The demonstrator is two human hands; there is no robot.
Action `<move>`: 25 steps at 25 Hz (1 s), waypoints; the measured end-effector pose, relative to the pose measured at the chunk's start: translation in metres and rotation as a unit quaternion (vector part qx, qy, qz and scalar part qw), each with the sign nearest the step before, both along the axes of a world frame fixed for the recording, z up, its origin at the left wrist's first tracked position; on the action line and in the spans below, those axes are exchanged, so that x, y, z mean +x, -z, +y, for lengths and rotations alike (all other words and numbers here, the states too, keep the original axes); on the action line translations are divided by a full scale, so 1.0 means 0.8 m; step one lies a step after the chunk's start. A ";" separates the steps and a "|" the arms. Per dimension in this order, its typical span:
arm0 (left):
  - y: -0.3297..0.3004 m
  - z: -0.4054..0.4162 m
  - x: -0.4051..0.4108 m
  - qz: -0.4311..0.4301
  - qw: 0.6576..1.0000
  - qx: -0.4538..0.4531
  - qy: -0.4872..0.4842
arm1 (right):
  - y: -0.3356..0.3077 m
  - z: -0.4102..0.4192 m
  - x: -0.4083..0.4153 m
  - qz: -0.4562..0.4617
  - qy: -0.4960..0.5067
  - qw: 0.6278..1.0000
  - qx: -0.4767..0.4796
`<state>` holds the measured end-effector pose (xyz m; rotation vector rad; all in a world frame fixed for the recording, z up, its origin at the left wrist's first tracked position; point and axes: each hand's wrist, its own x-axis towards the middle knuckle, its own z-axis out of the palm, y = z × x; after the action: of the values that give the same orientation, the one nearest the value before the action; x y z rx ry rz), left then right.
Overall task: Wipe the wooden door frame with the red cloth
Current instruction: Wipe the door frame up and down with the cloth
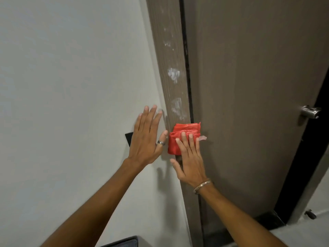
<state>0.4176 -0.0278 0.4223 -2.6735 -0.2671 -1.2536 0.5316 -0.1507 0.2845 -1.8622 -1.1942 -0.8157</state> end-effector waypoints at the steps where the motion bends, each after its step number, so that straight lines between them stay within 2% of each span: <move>1: -0.007 0.001 0.004 -0.003 1.000 0.005 -0.008 | 0.003 0.004 0.002 0.001 -0.008 1.000 0.014; 8: -0.056 0.018 0.010 -0.030 0.994 0.066 -0.081 | -0.038 0.038 0.027 -0.040 0.061 0.993 0.092; 12: -0.085 0.036 0.008 -0.038 0.988 0.102 -0.107 | -0.081 0.029 0.074 -0.235 0.046 0.970 0.049; 16: -0.095 0.053 0.014 -0.069 0.978 0.121 -0.153 | -0.101 0.030 0.059 -0.133 0.063 0.986 0.081; 19: -0.096 0.060 0.026 -0.086 0.971 0.146 -0.169 | -0.126 0.030 0.063 -0.199 0.052 0.977 0.057; 22: -0.106 0.066 0.046 -0.100 0.964 0.158 -0.188 | -0.187 0.043 0.070 -0.163 0.065 0.980 0.095; 25: -0.104 0.068 0.056 -0.115 0.960 0.162 -0.196 | -0.160 0.048 0.055 -0.163 0.079 0.980 0.082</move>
<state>0.4621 0.0268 0.5054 -2.0740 -0.5429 -1.3384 0.5756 -0.1125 0.4124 -1.7480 -1.1420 -1.3092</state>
